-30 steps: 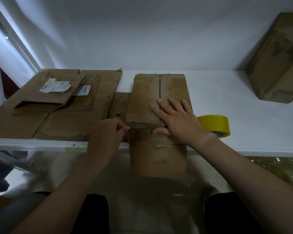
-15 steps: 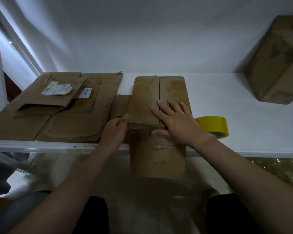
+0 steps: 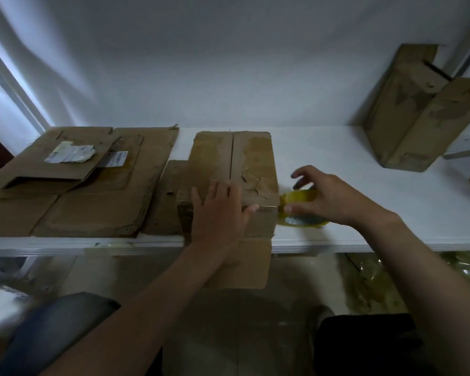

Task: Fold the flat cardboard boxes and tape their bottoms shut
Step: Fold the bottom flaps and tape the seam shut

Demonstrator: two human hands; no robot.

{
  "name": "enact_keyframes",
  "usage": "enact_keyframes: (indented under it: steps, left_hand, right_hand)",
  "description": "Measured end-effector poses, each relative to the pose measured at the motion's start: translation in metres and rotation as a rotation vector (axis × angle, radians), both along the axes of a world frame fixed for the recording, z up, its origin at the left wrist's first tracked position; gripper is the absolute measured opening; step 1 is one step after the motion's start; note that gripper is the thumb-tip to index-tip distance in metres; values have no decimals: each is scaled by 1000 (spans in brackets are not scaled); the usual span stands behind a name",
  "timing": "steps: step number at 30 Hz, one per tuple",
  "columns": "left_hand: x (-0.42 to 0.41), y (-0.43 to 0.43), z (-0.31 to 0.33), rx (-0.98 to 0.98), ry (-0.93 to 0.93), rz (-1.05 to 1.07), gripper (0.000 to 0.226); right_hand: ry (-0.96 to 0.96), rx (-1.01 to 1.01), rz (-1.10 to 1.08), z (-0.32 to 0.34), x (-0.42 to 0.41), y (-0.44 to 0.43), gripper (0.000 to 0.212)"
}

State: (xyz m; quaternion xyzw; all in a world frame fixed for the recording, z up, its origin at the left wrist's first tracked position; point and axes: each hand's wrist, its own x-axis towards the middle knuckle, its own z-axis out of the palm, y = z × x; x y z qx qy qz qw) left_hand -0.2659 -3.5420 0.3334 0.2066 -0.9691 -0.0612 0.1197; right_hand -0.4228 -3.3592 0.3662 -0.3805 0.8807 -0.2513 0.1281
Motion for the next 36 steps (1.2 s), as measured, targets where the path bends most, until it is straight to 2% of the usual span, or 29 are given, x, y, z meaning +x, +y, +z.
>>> enact_keyframes:
  steps: [2, 4, 9, 14, 18, 23, 30, 33, 36]
  left_hand:
    - [-7, 5, 0, -27, -20, 48, 61]
    - [-11, 7, 0, -17, -47, 69, 68]
    - [-16, 16, 0, -84, -126, 125, 101]
    - [-26, 28, 1, -25, -104, 199, 118]
    - [-32, 32, -3, -3, -107, 228, 126]
    - [-37, 38, -6, 10, -91, 234, 114]
    - [-41, 44, -10, 112, -89, 230, 101]
    - [-45, 44, -10, 81, -37, 162, 85]
    - [-57, 36, -12, 75, 70, -11, 73]
  right_hand:
    - [-75, -61, -14, -2, -2, 14, 60]
    - [-102, -143, -17, -6, -3, 26, 60]
    - [-146, -277, 40, -18, -6, 39, 58]
    - [-55, -282, 94, -24, -6, 39, 52]
    - [56, -208, 127, -18, -8, 30, 51]
    - [99, -61, 134, -20, -10, 19, 54]
    - [34, -72, 103, -17, -7, 20, 54]
    - [52, -92, 50, -12, -7, 32, 55]
    - [55, -121, 9, -11, -5, 43, 56]
